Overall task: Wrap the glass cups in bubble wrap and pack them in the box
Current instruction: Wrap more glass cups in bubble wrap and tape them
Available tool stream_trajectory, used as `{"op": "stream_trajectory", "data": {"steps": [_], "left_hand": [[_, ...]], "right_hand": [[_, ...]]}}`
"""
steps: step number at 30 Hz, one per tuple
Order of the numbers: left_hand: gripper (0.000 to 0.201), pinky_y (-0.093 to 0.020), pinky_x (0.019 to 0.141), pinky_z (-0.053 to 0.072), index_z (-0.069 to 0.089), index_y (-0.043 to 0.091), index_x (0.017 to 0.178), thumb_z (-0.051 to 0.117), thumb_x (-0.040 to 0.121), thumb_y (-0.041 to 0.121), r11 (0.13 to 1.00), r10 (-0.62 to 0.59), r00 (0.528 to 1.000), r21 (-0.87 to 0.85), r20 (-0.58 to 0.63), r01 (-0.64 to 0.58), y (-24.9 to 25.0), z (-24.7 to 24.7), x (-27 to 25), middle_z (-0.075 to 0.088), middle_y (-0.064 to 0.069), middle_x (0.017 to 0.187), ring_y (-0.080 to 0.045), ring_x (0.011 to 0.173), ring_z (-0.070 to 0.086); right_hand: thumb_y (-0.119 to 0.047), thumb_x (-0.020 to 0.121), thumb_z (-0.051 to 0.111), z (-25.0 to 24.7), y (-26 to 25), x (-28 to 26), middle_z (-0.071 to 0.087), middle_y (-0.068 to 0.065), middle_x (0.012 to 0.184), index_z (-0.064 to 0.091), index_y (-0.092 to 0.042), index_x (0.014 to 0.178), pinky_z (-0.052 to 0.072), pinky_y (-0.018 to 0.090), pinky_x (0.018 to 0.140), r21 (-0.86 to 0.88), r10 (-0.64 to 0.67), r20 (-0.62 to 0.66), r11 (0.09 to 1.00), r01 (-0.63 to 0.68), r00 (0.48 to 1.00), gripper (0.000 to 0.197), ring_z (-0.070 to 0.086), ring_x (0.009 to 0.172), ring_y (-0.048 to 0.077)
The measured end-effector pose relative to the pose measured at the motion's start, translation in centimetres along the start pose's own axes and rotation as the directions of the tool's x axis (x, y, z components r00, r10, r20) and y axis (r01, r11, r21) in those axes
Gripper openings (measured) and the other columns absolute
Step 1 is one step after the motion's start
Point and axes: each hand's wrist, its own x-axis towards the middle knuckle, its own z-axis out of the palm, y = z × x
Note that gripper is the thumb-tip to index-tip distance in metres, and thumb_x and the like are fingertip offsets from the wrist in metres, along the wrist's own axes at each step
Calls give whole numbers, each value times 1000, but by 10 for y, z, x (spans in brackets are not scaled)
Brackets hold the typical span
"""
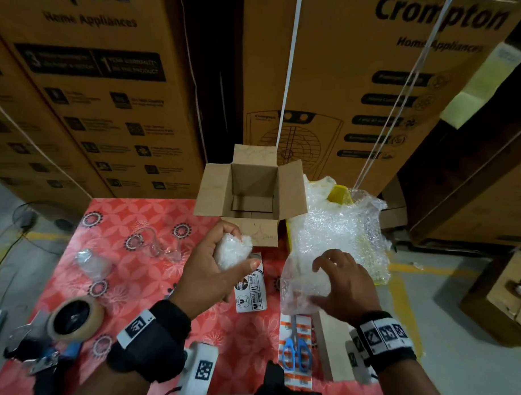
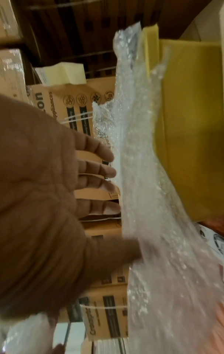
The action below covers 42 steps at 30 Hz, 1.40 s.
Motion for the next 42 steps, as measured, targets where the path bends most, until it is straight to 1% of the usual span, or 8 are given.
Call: {"op": "stream_trajectory", "data": {"steps": [5,13,17,19,22,30,36,42], "left_hand": [[37,-31,43,49,57,22,109,85,87,13,1000,-19,1000,-19,2,19,6,-1,2,61,-29,100,-16,47,57],[22,-33,46,52,70,22,108,79,93,8,998,9,1000,-64,22,-8,20,15,13,61,-23,117,-21,50,57],[48,-44,65,54,70,39,136,72,98,9,995,76,986,-71,145,-66,41,27,16,63,15,140,-32,69,62],[33,-43,76,54,78,30,123,75,97,10,992,122,985,-25,119,-120,48,32,20,65,5,132,-17,88,70],[7,-49,82,55,80,22,101,78,95,22,984,176,984,-13,-8,-176,56,32,23,69,0,118,-25,107,70],[30,-35,95,54,79,33,90,97,69,44,938,325,923,196,-206,-287,73,-7,10,68,3,109,-11,109,65],[17,-11,92,42,79,40,91,87,80,50,915,337,899,321,-278,-244,74,-45,-2,64,5,108,-4,111,60],[9,-14,92,43,81,36,88,88,83,37,930,324,886,283,-331,-234,71,-83,-6,69,-1,107,-6,111,61]], "right_hand": [[-31,91,82,-11,13,6,79,-14,100,83,-30,91,60,33,77,394,199,-196,912,-109,960,2,73,90,9],[-14,93,78,-79,-22,12,82,8,96,80,-1,106,64,27,76,986,558,-81,166,-16,826,19,79,95,21],[-10,84,83,-112,-61,16,79,21,99,78,2,104,62,30,72,990,491,-77,-66,125,868,23,75,91,31],[-8,82,84,-122,-83,21,77,24,97,78,-2,97,57,28,65,984,439,-92,-96,149,894,17,67,87,33],[-8,80,85,-130,-111,28,75,23,93,79,-5,91,50,30,64,978,359,-125,-114,176,925,12,60,84,32],[-7,88,73,-135,-169,44,74,9,78,75,1,92,57,21,61,951,232,-81,-272,145,969,9,70,68,14],[-8,86,78,-125,-209,52,79,16,89,79,-3,100,59,25,71,972,189,-153,-150,182,970,15,74,81,20],[-7,76,84,-123,-238,56,81,14,102,75,-7,115,62,29,84,984,107,-143,-94,153,984,40,78,101,25]]}}
